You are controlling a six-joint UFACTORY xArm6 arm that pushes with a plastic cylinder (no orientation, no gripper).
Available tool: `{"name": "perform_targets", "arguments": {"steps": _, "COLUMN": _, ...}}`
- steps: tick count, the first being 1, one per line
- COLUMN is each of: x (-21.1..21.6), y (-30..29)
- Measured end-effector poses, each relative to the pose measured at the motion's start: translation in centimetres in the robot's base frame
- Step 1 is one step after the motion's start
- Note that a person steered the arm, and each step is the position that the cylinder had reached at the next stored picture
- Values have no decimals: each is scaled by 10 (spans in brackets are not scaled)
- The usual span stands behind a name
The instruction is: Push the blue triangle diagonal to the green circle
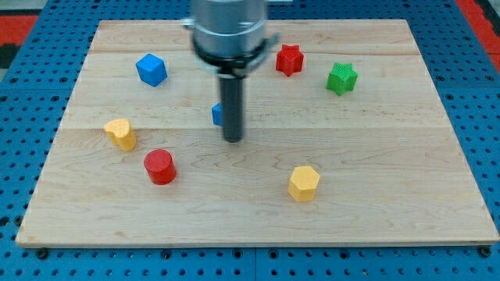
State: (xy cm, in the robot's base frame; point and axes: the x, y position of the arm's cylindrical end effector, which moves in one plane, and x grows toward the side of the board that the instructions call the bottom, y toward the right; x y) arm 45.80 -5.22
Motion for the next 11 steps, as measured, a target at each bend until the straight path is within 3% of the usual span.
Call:
{"name": "perform_targets", "arguments": {"steps": 1, "x": -31, "y": 46}}
{"name": "perform_targets", "arguments": {"steps": 2, "x": -78, "y": 37}}
{"name": "perform_targets", "arguments": {"steps": 3, "x": -33, "y": 65}}
{"name": "perform_targets", "arguments": {"steps": 4, "x": -18, "y": 23}}
{"name": "perform_targets", "arguments": {"steps": 7, "x": -87, "y": 9}}
{"name": "perform_targets", "arguments": {"steps": 10, "x": -104, "y": 126}}
{"name": "perform_targets", "arguments": {"steps": 11, "x": -135, "y": 126}}
